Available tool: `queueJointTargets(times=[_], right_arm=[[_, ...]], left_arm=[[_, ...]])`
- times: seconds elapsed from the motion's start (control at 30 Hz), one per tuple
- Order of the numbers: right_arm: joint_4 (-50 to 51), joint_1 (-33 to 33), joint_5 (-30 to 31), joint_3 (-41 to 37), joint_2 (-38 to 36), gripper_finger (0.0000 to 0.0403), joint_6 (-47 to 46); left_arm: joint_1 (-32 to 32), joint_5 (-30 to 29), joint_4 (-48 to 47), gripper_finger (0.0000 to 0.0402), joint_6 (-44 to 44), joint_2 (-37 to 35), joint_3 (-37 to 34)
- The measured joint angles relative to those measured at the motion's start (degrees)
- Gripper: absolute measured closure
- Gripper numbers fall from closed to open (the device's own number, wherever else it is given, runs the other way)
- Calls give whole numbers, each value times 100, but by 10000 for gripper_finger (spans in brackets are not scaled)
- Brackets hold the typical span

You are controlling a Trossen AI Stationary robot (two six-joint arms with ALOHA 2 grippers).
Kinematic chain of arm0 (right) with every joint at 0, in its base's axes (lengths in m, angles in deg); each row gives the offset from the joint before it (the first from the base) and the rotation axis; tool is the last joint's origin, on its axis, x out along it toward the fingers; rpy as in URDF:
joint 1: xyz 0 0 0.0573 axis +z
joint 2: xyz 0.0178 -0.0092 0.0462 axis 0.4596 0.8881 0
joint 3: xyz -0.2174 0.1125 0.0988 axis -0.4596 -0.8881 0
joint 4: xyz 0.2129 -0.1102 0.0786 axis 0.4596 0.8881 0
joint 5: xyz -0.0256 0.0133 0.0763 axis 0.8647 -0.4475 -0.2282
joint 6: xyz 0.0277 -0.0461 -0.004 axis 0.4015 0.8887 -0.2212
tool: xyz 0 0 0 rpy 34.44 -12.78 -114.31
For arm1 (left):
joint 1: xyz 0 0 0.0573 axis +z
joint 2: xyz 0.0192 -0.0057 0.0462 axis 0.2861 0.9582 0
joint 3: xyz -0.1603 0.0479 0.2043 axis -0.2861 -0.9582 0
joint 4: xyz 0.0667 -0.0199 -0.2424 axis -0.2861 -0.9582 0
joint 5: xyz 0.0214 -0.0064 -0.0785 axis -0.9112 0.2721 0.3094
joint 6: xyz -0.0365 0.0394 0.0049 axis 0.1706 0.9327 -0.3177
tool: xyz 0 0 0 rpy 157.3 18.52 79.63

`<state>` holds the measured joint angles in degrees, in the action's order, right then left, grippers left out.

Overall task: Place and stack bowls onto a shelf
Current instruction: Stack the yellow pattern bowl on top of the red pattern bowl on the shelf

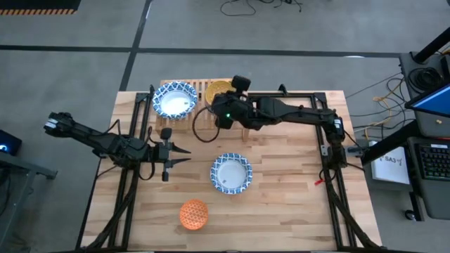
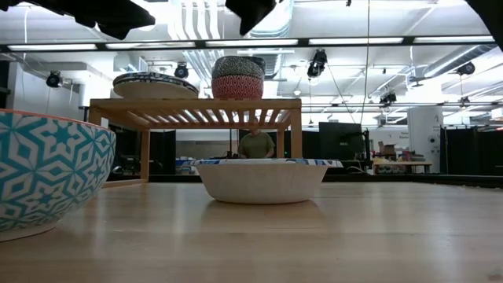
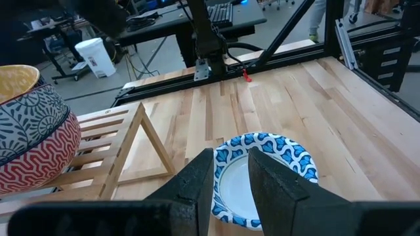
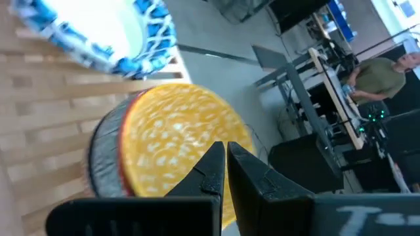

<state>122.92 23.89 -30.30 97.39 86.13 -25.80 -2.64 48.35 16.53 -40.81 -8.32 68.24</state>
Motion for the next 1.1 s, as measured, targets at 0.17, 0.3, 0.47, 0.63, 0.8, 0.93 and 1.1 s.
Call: queueJointTargets(times=[0.17,0.3,0.47,0.63,0.8,0.93,1.1], right_arm=[[480,-328,-236,393,-59,394,-467],[621,-745,-1253,281,-157,394,-882],[446,-985,-1407,-28,-193,394,-877],[-92,-1039,-1562,-607,-370,394,-796],[-1633,-1036,-2378,-1752,-1205,394,-317],[-3002,-1149,-2880,-3078,-2029,394,-214],[-4489,-1261,-3465,-4649,-2693,394,-406]], left_arm=[[0,0,0,322,-22,0,0],[0,1,-33,322,-24,0,0],[2,2,-35,322,-26,0,0],[0,4,-83,322,-52,0,0],[1,6,-92,322,-68,-1,-1],[0,6,-102,322,-61,-2,-2],[2,7,-100,322,-57,-2,-2]])
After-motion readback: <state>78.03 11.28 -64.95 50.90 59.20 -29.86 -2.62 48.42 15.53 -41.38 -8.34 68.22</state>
